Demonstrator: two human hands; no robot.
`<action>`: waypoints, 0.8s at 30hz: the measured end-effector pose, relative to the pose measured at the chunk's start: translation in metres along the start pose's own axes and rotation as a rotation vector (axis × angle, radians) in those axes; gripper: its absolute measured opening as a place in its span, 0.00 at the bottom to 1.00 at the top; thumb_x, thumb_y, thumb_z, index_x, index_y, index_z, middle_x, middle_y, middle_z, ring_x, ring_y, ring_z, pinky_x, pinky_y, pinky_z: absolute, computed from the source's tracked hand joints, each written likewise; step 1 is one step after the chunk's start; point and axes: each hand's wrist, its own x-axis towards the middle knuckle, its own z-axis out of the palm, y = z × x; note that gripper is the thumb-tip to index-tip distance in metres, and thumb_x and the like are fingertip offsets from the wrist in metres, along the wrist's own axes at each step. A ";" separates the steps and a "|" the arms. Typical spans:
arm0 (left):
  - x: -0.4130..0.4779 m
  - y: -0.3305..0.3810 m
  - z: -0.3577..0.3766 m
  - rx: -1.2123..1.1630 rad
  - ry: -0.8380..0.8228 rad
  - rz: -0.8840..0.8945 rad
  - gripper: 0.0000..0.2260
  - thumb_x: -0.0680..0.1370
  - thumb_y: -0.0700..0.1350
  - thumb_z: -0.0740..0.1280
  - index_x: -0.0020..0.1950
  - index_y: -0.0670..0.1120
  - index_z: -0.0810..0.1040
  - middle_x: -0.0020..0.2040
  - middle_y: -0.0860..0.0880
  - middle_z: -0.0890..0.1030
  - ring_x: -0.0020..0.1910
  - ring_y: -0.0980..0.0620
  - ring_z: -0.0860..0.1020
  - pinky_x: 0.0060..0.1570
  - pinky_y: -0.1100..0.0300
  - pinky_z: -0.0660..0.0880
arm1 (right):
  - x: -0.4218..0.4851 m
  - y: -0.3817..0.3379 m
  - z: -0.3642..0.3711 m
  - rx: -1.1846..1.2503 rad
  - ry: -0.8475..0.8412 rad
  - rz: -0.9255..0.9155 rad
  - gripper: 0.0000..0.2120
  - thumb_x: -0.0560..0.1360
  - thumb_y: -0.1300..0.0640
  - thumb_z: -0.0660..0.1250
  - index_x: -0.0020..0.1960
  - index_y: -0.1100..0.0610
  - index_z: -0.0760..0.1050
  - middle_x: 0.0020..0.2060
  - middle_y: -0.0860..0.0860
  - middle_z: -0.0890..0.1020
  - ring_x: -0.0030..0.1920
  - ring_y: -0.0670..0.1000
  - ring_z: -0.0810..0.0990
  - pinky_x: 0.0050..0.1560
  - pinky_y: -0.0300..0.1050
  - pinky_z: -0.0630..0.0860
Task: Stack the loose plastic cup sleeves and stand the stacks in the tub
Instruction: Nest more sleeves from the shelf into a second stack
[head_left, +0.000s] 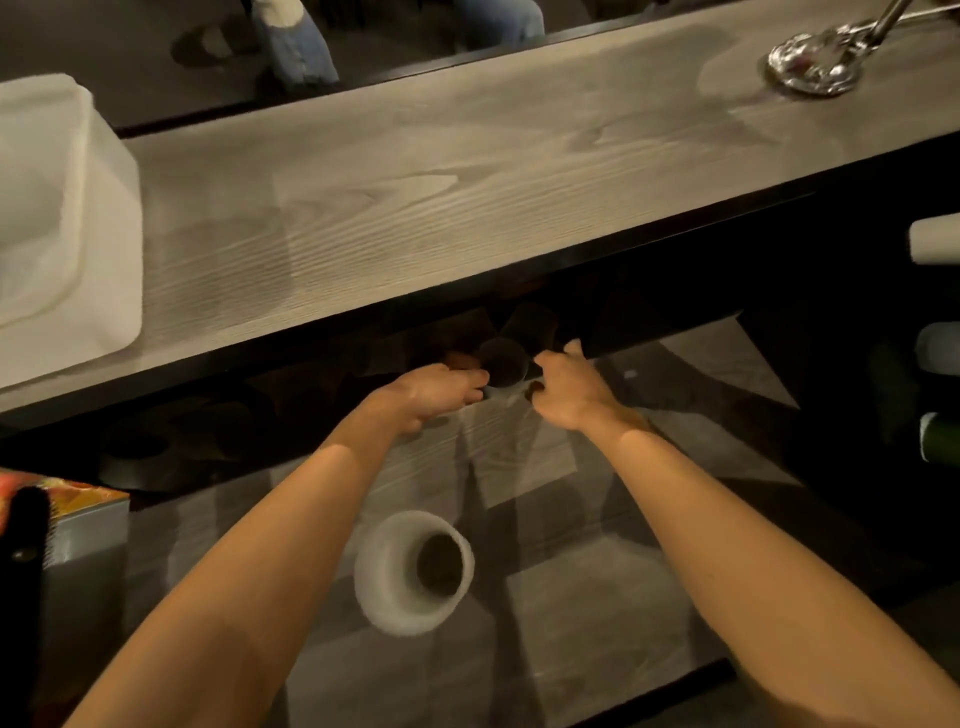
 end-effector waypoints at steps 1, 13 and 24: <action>0.004 0.003 0.002 0.044 -0.012 -0.008 0.22 0.82 0.55 0.65 0.71 0.45 0.77 0.63 0.46 0.83 0.65 0.47 0.79 0.73 0.46 0.69 | 0.005 -0.001 -0.001 -0.033 -0.014 0.016 0.17 0.80 0.57 0.66 0.68 0.55 0.73 0.73 0.59 0.64 0.62 0.62 0.77 0.63 0.54 0.76; 0.019 0.008 0.010 0.306 0.006 -0.009 0.23 0.82 0.59 0.60 0.72 0.47 0.72 0.67 0.49 0.77 0.67 0.47 0.74 0.64 0.55 0.66 | 0.018 0.003 -0.001 -0.101 0.092 0.072 0.13 0.79 0.56 0.66 0.61 0.61 0.77 0.63 0.61 0.73 0.56 0.62 0.79 0.53 0.50 0.77; 0.000 -0.011 0.009 0.311 -0.022 0.181 0.19 0.80 0.47 0.68 0.71 0.50 0.75 0.63 0.52 0.78 0.60 0.53 0.76 0.62 0.55 0.74 | -0.019 0.017 0.002 0.189 0.415 -0.070 0.10 0.79 0.57 0.68 0.59 0.54 0.75 0.58 0.53 0.75 0.49 0.55 0.81 0.47 0.47 0.78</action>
